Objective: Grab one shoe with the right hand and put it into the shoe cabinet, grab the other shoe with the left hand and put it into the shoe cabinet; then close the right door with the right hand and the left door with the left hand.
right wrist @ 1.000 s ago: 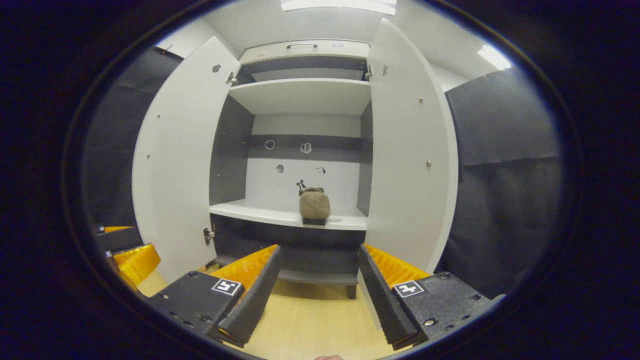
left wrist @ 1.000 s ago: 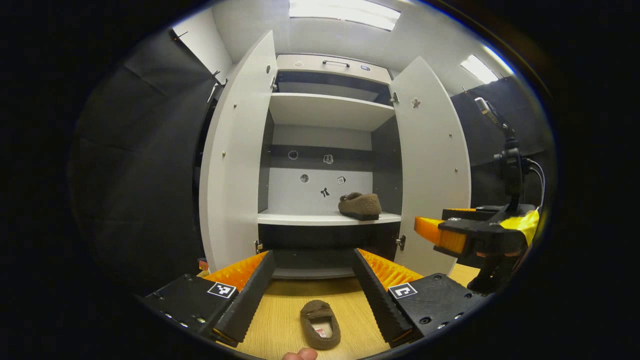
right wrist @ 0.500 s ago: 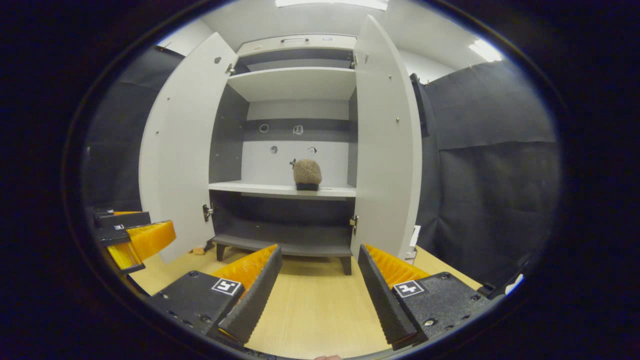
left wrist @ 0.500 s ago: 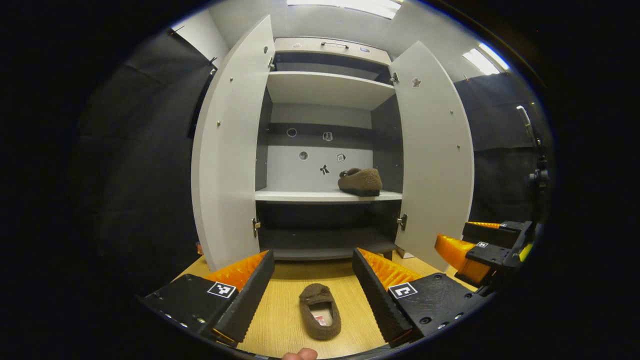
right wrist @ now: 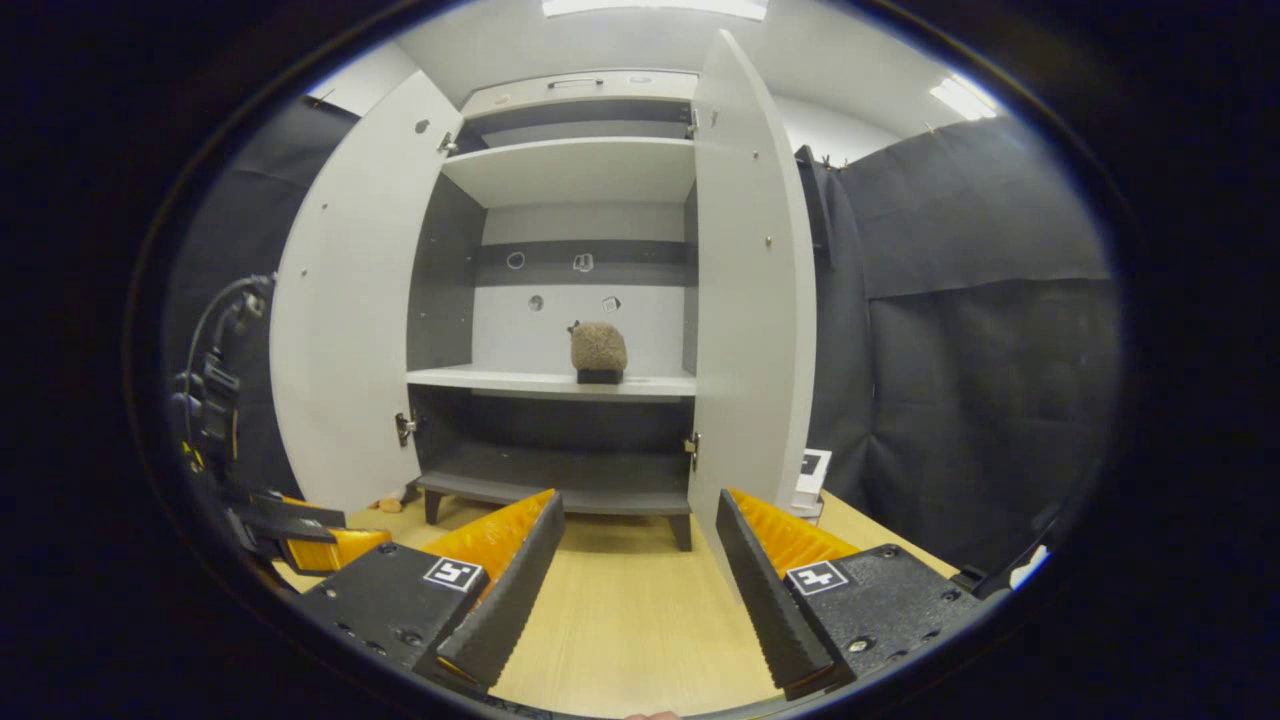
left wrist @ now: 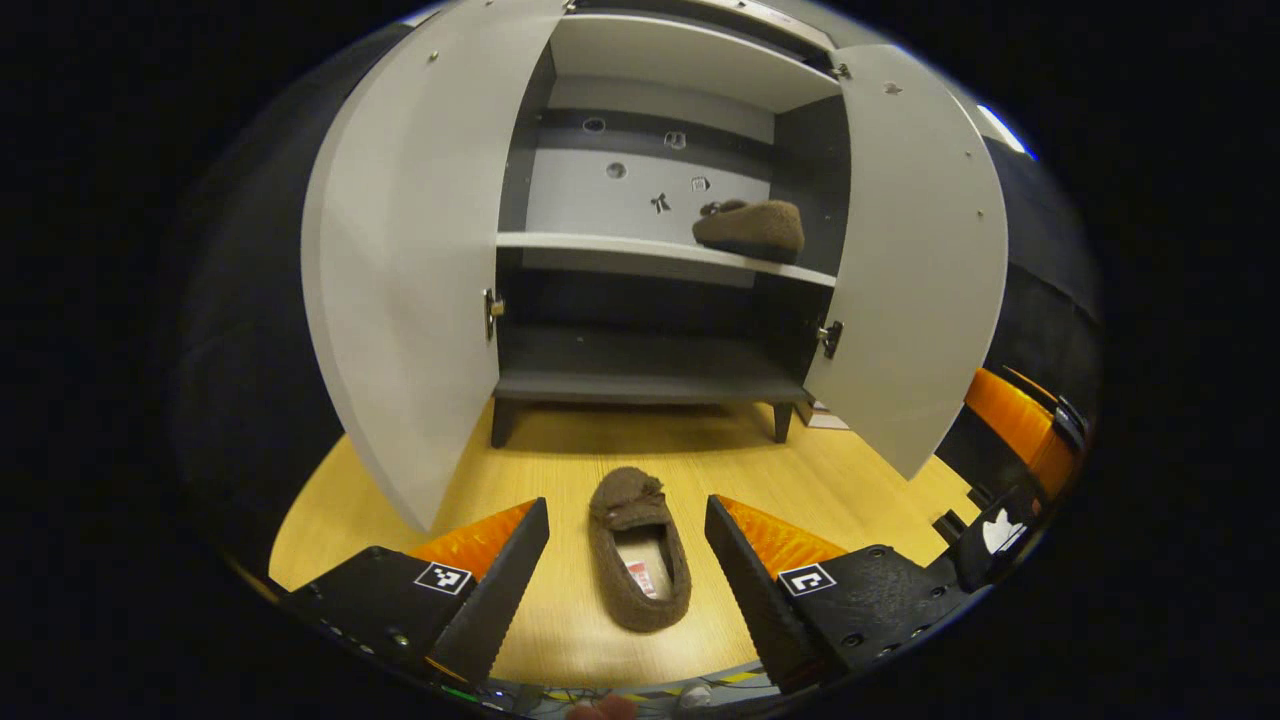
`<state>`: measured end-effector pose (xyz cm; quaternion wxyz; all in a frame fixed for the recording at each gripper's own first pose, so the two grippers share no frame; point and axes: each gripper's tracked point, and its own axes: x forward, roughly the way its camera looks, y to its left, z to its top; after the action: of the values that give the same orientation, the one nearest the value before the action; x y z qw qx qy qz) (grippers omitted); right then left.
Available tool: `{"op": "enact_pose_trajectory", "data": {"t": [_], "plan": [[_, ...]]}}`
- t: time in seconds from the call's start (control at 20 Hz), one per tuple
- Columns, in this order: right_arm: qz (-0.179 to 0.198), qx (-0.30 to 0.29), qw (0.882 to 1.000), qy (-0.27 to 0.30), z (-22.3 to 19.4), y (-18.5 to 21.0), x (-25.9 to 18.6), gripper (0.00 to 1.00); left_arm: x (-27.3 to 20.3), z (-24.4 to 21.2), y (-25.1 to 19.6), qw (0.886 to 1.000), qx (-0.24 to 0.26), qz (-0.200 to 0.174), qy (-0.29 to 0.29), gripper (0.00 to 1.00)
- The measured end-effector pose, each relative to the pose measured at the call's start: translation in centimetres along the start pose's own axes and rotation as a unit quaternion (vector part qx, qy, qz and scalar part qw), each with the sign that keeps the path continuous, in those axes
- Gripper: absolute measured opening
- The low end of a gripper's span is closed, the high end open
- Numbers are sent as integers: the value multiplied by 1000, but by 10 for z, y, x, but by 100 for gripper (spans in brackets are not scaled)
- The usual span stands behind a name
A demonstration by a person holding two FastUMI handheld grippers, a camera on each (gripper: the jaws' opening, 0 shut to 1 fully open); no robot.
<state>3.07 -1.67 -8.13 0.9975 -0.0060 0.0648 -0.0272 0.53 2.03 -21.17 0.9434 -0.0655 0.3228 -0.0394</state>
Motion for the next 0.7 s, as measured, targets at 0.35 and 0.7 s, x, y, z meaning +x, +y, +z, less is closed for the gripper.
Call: {"op": "enact_pose_trajectory", "data": {"t": [0.35,0.7], "plan": [[-13,2,1000,15,-8,-14,2,100,73,-72,32,994,7,27,105,96],[-23,4,999,29,-13,-24,12,96,116,-103,49,990,-24,43,134,96]]}}
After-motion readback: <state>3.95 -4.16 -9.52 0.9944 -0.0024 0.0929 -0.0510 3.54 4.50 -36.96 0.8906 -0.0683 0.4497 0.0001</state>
